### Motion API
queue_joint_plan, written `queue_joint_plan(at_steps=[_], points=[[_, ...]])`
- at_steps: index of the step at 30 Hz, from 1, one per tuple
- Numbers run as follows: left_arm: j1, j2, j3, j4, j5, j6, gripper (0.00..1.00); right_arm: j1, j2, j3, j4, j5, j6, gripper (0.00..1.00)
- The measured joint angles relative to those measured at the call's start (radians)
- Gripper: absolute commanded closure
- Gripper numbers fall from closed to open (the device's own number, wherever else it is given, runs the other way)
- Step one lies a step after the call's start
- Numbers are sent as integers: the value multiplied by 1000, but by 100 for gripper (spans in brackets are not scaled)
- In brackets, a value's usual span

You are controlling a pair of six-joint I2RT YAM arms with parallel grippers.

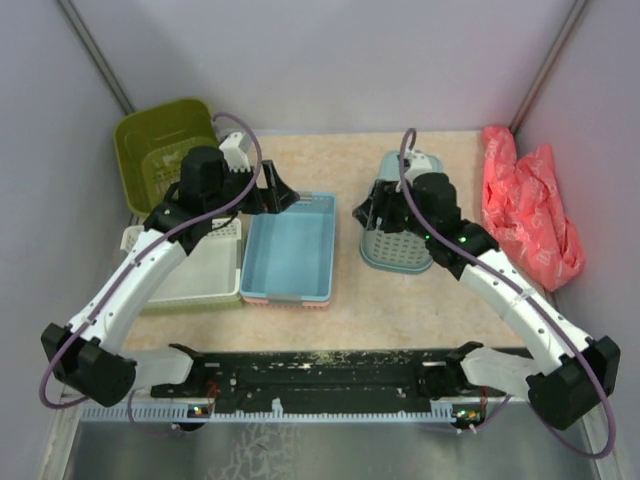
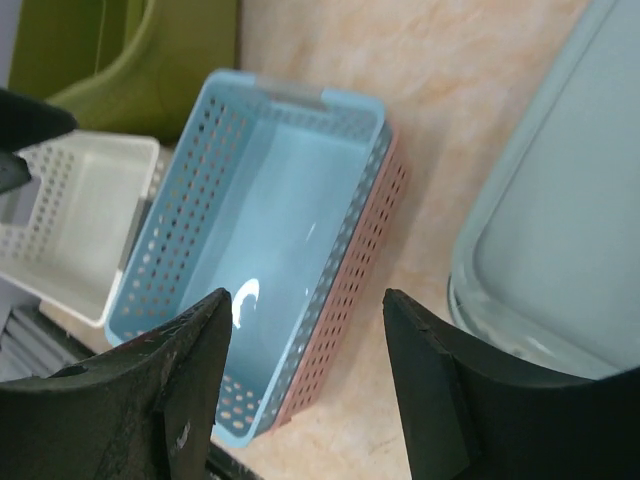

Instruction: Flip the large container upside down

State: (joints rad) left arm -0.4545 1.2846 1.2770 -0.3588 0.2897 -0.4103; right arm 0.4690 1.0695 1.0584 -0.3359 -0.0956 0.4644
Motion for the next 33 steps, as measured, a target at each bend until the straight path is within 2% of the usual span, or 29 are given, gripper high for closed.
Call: queue_joint_plan(at_steps=[4,9,12,16,19,24,30,33], points=[[8,-88,-51,-83,-88,42,1,79,68,-45,-14,11,-1,37],[8,-180,-53,-98,-167,79,1,67,165,-83,-31,82,-22,37],[8,-193,-53,-97,-174,106,1,5,266,-51,-24,98,-53,38],[8,-174,-53,-100,-152,126,1,-177,425,64,-14,169,-51,37],[8,-165,-53,-114,-137,135,1,-267,483,145,-23,247,-34,37],[8,-192,-83,-118,-124,151,1,-262,478,221,-18,262,-23,37],[8,-209,-126,-122,-116,164,1,-141,382,175,-4,216,-34,37],[8,-209,-131,-125,-109,165,1,-125,358,140,6,197,-49,37]])
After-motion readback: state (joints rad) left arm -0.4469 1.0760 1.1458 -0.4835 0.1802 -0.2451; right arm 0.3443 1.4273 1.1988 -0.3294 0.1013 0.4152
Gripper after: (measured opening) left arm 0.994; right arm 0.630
